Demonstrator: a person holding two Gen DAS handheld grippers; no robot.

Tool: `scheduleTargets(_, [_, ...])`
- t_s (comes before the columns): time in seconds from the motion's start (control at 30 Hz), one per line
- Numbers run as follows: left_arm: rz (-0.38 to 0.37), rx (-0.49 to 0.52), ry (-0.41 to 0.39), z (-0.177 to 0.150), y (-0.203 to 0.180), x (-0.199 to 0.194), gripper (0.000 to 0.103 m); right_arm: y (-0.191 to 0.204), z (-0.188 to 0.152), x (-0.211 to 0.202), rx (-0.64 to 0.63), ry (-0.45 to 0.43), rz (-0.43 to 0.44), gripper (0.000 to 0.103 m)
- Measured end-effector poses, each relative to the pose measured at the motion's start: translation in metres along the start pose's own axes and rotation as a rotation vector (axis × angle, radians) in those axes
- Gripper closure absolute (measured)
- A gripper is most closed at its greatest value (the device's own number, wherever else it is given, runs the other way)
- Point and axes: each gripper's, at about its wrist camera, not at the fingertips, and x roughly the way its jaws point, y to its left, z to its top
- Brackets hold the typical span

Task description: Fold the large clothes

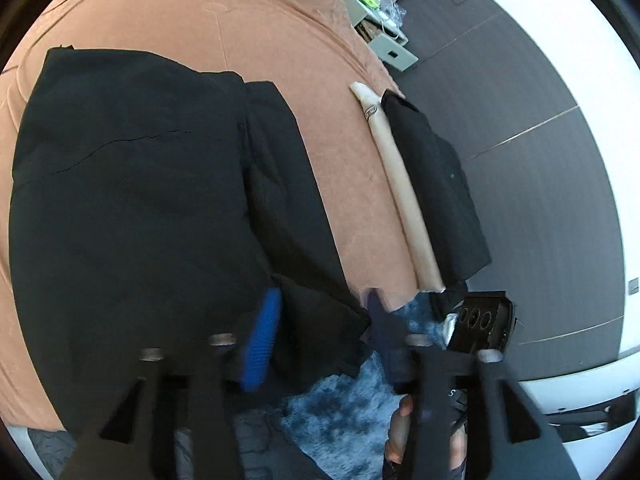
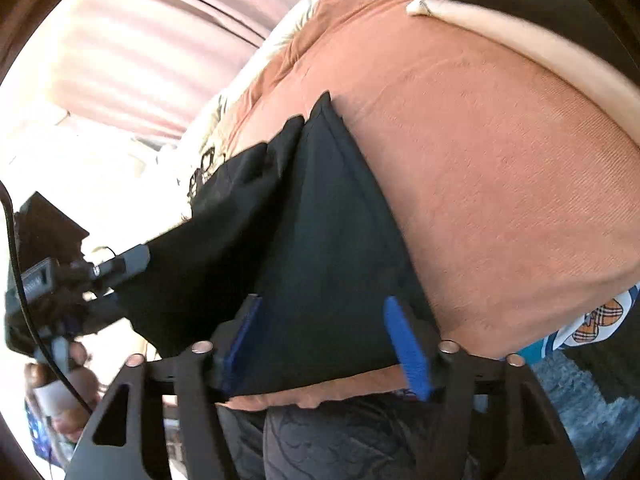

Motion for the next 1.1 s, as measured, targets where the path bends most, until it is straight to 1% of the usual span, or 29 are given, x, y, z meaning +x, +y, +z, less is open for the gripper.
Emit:
scheduleTargets(0.07, [-0.014,-0.006,-0.047,-0.002,0.001,-0.011,0.025,0.003,0.006,-0.003,0.002,-0.003,0.015,0.030])
scheduleTargets(0.1, [-0.030,-0.010,-0.076,0.000,0.005,-0.021,0.025,0.006,0.007,-0.002,0.000,-0.003,0.027,0.028])
scheduleTargets(0.17, [-0.033,-0.019,-0.101,-0.002,0.006,-0.031,0.025,0.013,0.011,-0.001,-0.009,0.001,0.062,0.026])
scheduleTargets(0.2, [-0.019,-0.022,-0.121,-0.003,0.011,-0.037,0.025,0.018,0.011,0.000,-0.015,0.002,0.084,0.021])
scheduleTargets(0.23, [0.006,-0.025,-0.146,-0.001,0.016,-0.043,0.025,0.024,0.012,0.002,-0.021,0.003,0.108,0.017])
scheduleTargets(0.27, [0.029,-0.030,-0.166,0.001,0.022,-0.047,0.025,0.027,0.012,0.001,-0.028,0.001,0.127,0.011])
scheduleTargets(0.37, [0.113,-0.074,-0.205,0.000,0.057,-0.062,0.025,0.036,0.015,0.006,-0.042,0.001,0.146,0.010])
scheduleTargets(0.43, [0.180,-0.113,-0.226,-0.004,0.082,-0.070,0.025,0.043,0.015,0.019,-0.044,0.030,0.145,0.010])
scheduleTargets(0.47, [0.206,-0.127,-0.235,-0.007,0.095,-0.073,0.025,0.045,0.014,0.025,-0.043,0.045,0.137,0.010])
scheduleTargets(0.53, [0.230,-0.149,-0.239,-0.014,0.115,-0.076,0.025,0.051,0.013,0.036,-0.046,0.062,0.105,0.011])
scheduleTargets(0.57, [0.247,-0.162,-0.238,-0.017,0.122,-0.075,0.025,0.052,0.010,0.034,-0.049,0.059,0.081,0.015])
scheduleTargets(0.6, [0.268,-0.180,-0.233,-0.021,0.133,-0.073,0.025,0.054,0.010,0.039,-0.055,0.055,0.052,0.028])
scheduleTargets(0.63, [0.276,-0.191,-0.228,-0.025,0.139,-0.071,0.025,0.057,0.010,0.044,-0.065,0.062,0.042,0.036])
scheduleTargets(0.67, [0.278,-0.202,-0.222,-0.028,0.145,-0.067,0.025,0.056,0.010,0.046,-0.068,0.075,0.049,0.049])
scheduleTargets(0.7, [0.281,-0.221,-0.209,-0.029,0.154,-0.063,0.025,0.056,0.010,0.052,-0.066,0.088,0.059,0.059])
scheduleTargets(0.73, [0.284,-0.233,-0.201,-0.029,0.153,-0.053,0.025,0.055,0.011,0.058,-0.067,0.091,0.060,0.067])
scheduleTargets(0.77, [0.285,-0.244,-0.190,-0.031,0.158,-0.047,0.025,0.055,0.013,0.061,-0.068,0.097,0.060,0.082])
scheduleTargets(0.83, [0.277,-0.249,-0.174,-0.036,0.159,-0.041,0.030,0.055,0.016,0.060,-0.076,0.090,0.075,0.088])
scheduleTargets(0.9, [0.265,-0.249,-0.156,-0.039,0.157,-0.035,0.034,0.060,0.022,0.046,-0.106,0.039,0.089,0.091])
scheduleTargets(1.0, [0.226,-0.226,-0.161,-0.038,0.146,-0.030,0.036,0.058,0.025,0.027,-0.114,-0.018,0.089,0.091])
scheduleTargets(1.07, [0.205,-0.197,-0.173,-0.035,0.137,-0.026,0.036,0.047,0.029,0.015,-0.103,-0.033,0.072,0.091])
scheduleTargets(1.1, [0.195,-0.182,-0.174,-0.033,0.130,-0.024,0.039,0.040,0.029,0.011,-0.092,-0.035,0.065,0.091])
